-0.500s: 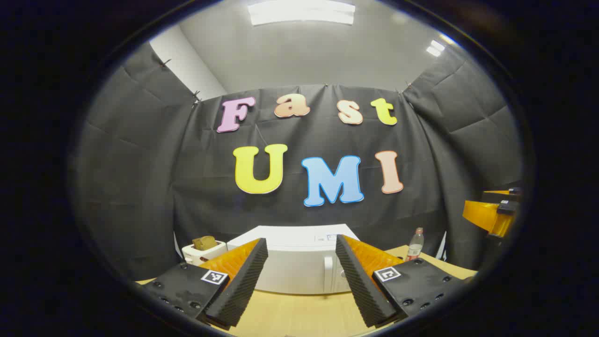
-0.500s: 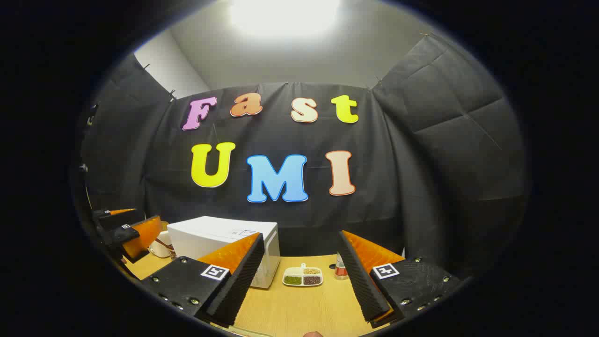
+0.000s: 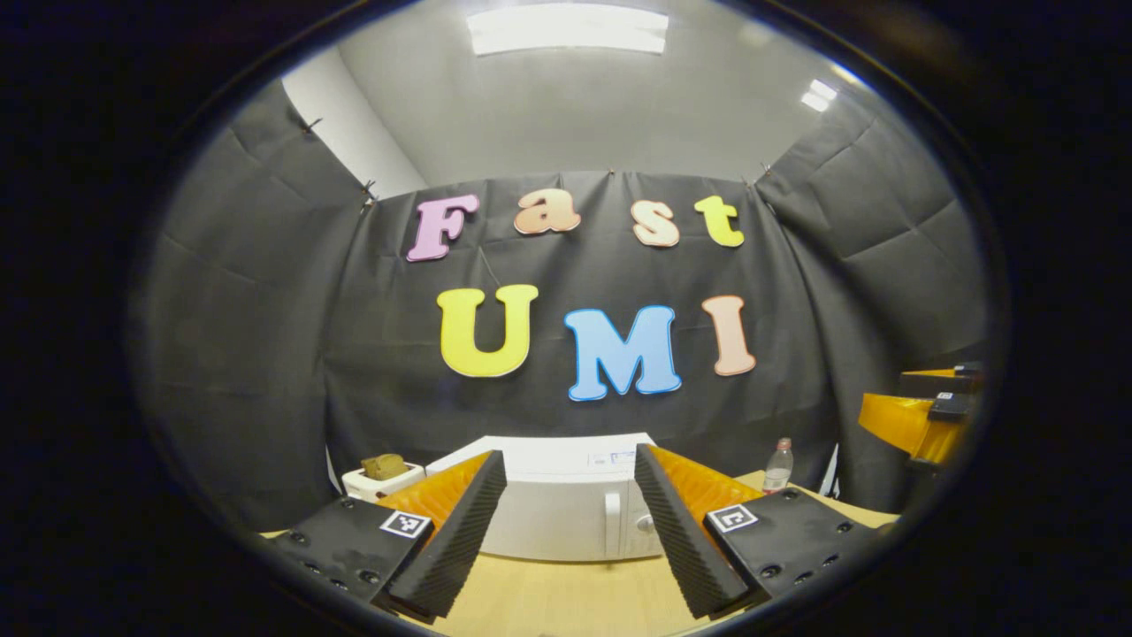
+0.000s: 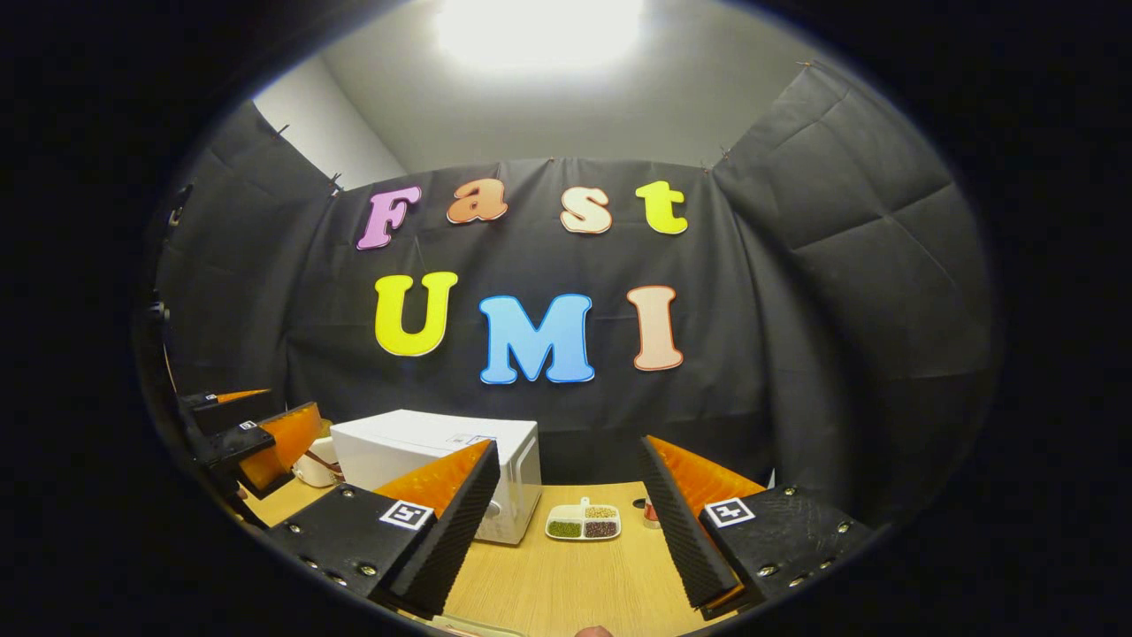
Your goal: Open the microwave oven with the left hand, put the food in, and close the microwave oven.
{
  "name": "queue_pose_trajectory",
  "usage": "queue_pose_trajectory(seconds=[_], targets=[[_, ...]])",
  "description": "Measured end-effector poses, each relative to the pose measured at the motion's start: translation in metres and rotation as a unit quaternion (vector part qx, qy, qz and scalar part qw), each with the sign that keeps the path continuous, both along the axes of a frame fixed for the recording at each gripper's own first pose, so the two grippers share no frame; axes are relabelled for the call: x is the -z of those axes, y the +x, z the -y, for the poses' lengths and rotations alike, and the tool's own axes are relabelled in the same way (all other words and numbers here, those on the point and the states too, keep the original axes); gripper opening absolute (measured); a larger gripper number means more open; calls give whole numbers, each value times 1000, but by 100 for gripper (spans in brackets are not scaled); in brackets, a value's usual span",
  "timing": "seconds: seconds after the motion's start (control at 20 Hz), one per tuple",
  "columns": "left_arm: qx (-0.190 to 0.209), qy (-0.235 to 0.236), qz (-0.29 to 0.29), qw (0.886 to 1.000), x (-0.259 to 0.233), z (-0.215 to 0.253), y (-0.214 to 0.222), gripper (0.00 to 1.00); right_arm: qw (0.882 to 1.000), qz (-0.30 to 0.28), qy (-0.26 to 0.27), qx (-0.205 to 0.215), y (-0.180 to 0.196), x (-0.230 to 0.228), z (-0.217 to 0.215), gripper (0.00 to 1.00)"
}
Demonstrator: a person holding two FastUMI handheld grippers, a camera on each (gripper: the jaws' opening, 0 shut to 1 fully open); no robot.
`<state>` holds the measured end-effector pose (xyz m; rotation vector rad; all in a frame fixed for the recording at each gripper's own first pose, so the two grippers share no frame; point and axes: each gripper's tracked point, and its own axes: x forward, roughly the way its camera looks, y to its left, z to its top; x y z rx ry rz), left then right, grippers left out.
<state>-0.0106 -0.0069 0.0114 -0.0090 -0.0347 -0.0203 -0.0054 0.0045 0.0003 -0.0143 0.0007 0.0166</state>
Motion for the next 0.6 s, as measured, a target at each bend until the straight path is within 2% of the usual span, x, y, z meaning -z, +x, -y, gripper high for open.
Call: queue_pose_trajectory(seconds=[0.05, 0.15, 0.2, 0.25, 0.3, 0.4, 0.45, 0.6], targets=[[2, -2, -2, 1000, 2, 0, 1, 96, 1000, -1, 0, 1, -1, 0, -1, 96], [5, -7, -8, 1000, 6, 2, 3, 99, 1000, 0, 2, 3, -4, -2, 0, 96], [7, -9, -10, 1000, 8, 3, 4, 96, 1000, 1, 0, 6, -7, -1, 1, 96], [8, -10, -11, 1000, 9, 3, 6, 99, 1000, 1, -2, 8, -8, -2, 2, 96], [12, -10, -11, 1000, 9, 6, 8, 96, 1000, 1, -4, 10, -10, -1, 3, 96], [18, -11, -14, 1000, 13, 8, 16, 99, 1000, -1, -5, 17, -13, 0, 6, 96], [22, -16, -18, 999, 16, 10, 21, 96, 1000, -4, -4, 23, -17, 1, 9, 96], [30, -32, -26, 999, 25, 11, 40, 95, 999, -11, -3, 38, -26, 4, 15, 96]])
